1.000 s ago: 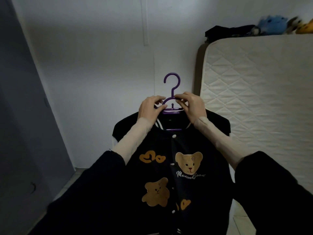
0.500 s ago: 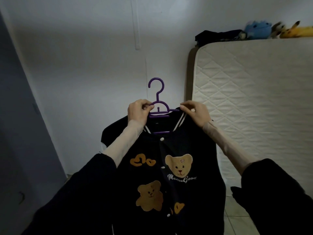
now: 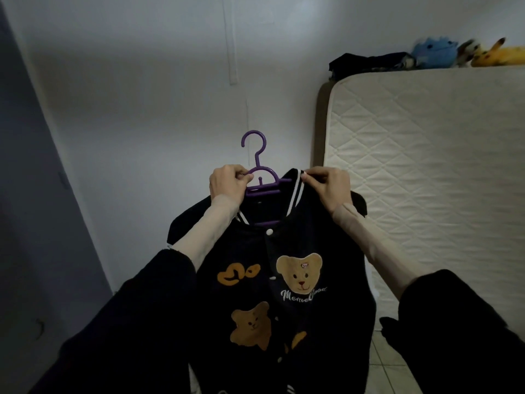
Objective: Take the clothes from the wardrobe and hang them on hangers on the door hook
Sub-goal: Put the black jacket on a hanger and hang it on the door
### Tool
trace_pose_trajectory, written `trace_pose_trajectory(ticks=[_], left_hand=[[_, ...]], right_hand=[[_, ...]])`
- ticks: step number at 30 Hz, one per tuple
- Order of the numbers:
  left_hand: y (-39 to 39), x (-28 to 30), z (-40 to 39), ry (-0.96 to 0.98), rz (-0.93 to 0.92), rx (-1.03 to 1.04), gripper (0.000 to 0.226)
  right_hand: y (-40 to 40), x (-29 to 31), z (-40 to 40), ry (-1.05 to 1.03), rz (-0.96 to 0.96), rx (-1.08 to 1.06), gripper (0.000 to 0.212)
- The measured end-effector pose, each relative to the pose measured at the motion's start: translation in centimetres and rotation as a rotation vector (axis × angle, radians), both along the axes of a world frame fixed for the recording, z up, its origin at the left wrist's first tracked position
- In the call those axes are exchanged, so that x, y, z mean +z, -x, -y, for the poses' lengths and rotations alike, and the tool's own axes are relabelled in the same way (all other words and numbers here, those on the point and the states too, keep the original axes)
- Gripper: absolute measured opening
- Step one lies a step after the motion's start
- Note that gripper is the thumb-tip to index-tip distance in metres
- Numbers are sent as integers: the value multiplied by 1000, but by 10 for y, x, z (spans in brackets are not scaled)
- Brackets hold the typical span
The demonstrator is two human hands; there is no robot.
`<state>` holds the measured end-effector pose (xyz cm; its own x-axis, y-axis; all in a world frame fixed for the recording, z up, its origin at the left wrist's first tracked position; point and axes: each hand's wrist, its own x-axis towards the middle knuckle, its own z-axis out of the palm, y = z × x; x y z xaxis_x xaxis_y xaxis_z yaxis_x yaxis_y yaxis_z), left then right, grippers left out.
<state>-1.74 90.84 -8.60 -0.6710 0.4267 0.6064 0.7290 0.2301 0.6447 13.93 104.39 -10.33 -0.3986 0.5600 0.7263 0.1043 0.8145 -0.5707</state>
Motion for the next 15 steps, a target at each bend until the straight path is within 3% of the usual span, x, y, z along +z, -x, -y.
trace_pose_trajectory(ticks=[4,9,15], left_hand=[[1,7,3,-30,15,12,18],[-8,11,6,-69,12,-25,19],[-11,11,13,-113,12,-111,17]], right_hand=[[4,6,10,-113,10,13,16],[10,15,9,-88,235,61,34],[22,23,22,-98,279,109,17]])
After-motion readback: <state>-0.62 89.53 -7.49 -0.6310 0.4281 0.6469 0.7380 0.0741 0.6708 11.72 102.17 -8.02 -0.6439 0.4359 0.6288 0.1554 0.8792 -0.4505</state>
